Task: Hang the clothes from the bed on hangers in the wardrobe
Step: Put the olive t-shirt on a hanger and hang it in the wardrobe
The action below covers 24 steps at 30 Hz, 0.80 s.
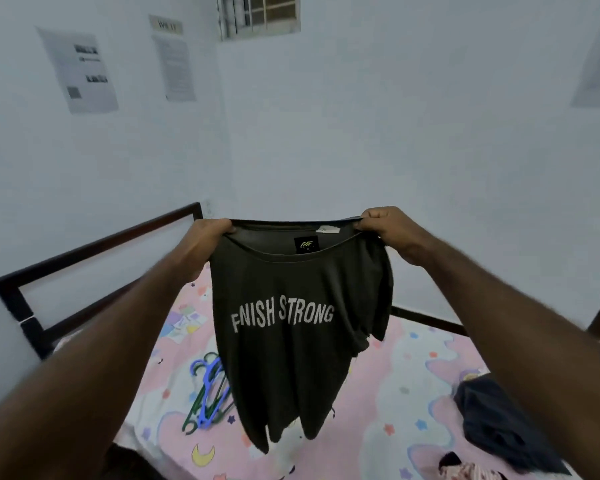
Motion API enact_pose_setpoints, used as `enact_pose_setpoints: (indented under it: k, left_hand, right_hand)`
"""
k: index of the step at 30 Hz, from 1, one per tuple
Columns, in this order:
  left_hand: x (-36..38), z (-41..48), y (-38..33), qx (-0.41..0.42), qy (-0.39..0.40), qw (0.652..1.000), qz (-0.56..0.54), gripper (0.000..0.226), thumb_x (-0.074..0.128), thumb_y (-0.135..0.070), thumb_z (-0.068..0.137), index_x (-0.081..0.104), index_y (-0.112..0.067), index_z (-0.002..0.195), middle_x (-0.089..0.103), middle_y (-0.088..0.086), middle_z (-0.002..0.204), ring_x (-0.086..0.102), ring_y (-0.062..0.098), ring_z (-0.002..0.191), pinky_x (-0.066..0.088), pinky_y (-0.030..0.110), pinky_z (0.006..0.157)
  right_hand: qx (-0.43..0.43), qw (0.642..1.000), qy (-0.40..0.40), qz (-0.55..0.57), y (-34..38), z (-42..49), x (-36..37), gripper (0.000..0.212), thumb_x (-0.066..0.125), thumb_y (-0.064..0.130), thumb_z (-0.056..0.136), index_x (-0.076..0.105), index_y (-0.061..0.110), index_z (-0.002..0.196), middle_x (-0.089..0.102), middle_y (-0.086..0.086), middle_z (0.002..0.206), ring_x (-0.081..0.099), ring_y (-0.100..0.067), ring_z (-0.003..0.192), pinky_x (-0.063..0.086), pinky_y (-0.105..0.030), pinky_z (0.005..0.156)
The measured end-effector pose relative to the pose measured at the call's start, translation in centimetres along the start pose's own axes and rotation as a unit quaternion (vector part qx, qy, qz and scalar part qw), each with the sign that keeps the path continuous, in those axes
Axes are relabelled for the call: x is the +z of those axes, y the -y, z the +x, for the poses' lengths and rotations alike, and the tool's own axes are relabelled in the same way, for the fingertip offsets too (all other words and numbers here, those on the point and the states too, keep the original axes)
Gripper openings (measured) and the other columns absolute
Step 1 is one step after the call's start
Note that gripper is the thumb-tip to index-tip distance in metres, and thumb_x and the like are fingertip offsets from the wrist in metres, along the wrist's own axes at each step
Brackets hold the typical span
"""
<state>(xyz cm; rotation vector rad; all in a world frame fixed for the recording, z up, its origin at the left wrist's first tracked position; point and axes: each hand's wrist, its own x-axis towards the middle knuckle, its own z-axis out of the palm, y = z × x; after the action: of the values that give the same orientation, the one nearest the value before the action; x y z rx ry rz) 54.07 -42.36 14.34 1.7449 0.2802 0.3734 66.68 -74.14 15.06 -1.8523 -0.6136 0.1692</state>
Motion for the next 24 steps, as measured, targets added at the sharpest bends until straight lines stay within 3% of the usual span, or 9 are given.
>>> enact_pose_setpoints:
  k: [2, 4, 7, 10, 13, 17, 19, 21, 24]
  left_hand:
    - [0.5, -0.1, -0.6, 0.016, 0.004, 0.999, -0.050, 0.019, 0.059, -0.024, 0.072, 0.064, -0.007, 0.078, 0.057, 0.011, 0.073, 0.053, 0.024, 0.070, 0.040, 0.034, 0.068]
    - [1.0, -0.2, -1.1, 0.035, -0.007, 0.997, -0.066, 0.011, 0.057, -0.022, 0.069, 0.060, -0.012, 0.069, 0.051, 0.008, 0.067, 0.048, 0.021, 0.064, 0.036, 0.033, 0.063]
    - [1.5, -0.6, -2.0, 0.071, -0.024, 0.996, -0.038, 0.018, 0.056, -0.023, 0.070, 0.047, -0.019, 0.055, 0.038, 0.003, 0.059, 0.036, 0.018, 0.058, 0.026, 0.031, 0.057]
    - [1.9, -0.8, -2.7, 0.100, -0.006, 0.994, -0.042, 0.019, 0.058, -0.023, 0.070, 0.046, -0.018, 0.056, 0.036, 0.005, 0.061, 0.034, 0.018, 0.059, 0.025, 0.031, 0.056]
    - [2.3, -0.9, -3.0, 0.110, 0.024, 0.993, -0.020, 0.027, 0.061, -0.018, 0.078, 0.047, -0.021, 0.055, 0.039, -0.001, 0.056, 0.035, 0.011, 0.054, 0.025, 0.027, 0.052]
    - [1.9, -1.0, -3.2, 0.122, 0.018, 0.991, 0.046, 0.033, 0.060, -0.012, 0.092, 0.049, -0.016, 0.060, 0.047, -0.010, 0.050, 0.042, 0.002, 0.049, 0.034, 0.016, 0.047]
    - [1.4, -1.0, -3.4, 0.126, -0.008, 0.990, 0.068, 0.030, 0.061, -0.016, 0.092, 0.053, -0.015, 0.063, 0.052, -0.010, 0.052, 0.047, 0.001, 0.051, 0.038, 0.013, 0.048]
    - [1.0, -1.0, -3.4, 0.128, -0.029, 0.989, 0.069, 0.030, 0.060, -0.015, 0.092, 0.053, -0.014, 0.063, 0.051, -0.007, 0.053, 0.046, 0.001, 0.050, 0.038, 0.013, 0.046]
    - [0.9, -1.1, -2.9, 0.121, -0.042, 0.991, 0.043, 0.033, 0.058, -0.013, 0.092, 0.049, -0.015, 0.061, 0.041, 0.002, 0.058, 0.039, 0.009, 0.052, 0.032, 0.022, 0.050]
  right_hand:
    - [-0.012, 0.999, -0.001, 0.043, 0.0, 0.3, -0.2, 0.021, 0.062, 0.010, 0.090, 0.059, 0.011, 0.068, 0.054, -0.005, 0.071, 0.051, -0.013, 0.072, 0.042, -0.026, 0.066]
    - [-0.018, 0.999, -0.021, 0.016, -0.3, 0.7, -0.3, 0.015, 0.063, 0.009, 0.086, 0.064, 0.004, 0.072, 0.057, -0.008, 0.076, 0.052, -0.014, 0.076, 0.043, -0.029, 0.070]
    - [-0.013, 0.995, -0.064, -0.075, -0.4, 1.1, -0.4, 0.019, 0.059, 0.010, 0.083, 0.064, -0.006, 0.075, 0.061, -0.006, 0.074, 0.054, -0.013, 0.066, 0.040, -0.024, 0.058]
    - [0.042, 0.998, -0.032, -0.034, 0.3, 1.1, -0.3, 0.019, 0.052, 0.014, 0.088, 0.063, -0.001, 0.083, 0.067, -0.010, 0.084, 0.066, -0.022, 0.059, 0.039, -0.024, 0.048]
    - [0.097, 0.995, 0.001, 0.037, 0.1, 0.9, -0.3, 0.024, 0.048, 0.021, 0.092, 0.065, 0.006, 0.098, 0.067, -0.016, 0.090, 0.069, -0.032, 0.067, 0.054, -0.033, 0.062]
    - [0.066, 0.990, 0.064, 0.104, -1.8, 0.7, -0.7, 0.016, 0.055, 0.021, 0.079, 0.058, 0.008, 0.087, 0.054, -0.013, 0.083, 0.054, -0.025, 0.074, 0.049, -0.035, 0.072]
    - [0.040, 0.994, 0.101, 0.035, -2.6, 0.6, -0.6, 0.021, 0.059, 0.012, 0.072, 0.057, 0.005, 0.092, 0.055, -0.013, 0.085, 0.052, -0.024, 0.079, 0.047, -0.032, 0.072]
    - [0.018, 0.989, 0.099, -0.105, -3.1, 0.6, 0.0, 0.022, 0.069, 0.006, 0.075, 0.057, 0.010, 0.092, 0.061, -0.009, 0.086, 0.056, -0.018, 0.076, 0.045, -0.028, 0.068]
    - [-0.020, 0.981, 0.031, -0.192, -3.8, 0.9, 1.0, 0.028, 0.078, 0.012, 0.078, 0.053, 0.019, 0.069, 0.054, 0.003, 0.068, 0.047, -0.009, 0.064, 0.036, -0.026, 0.060]
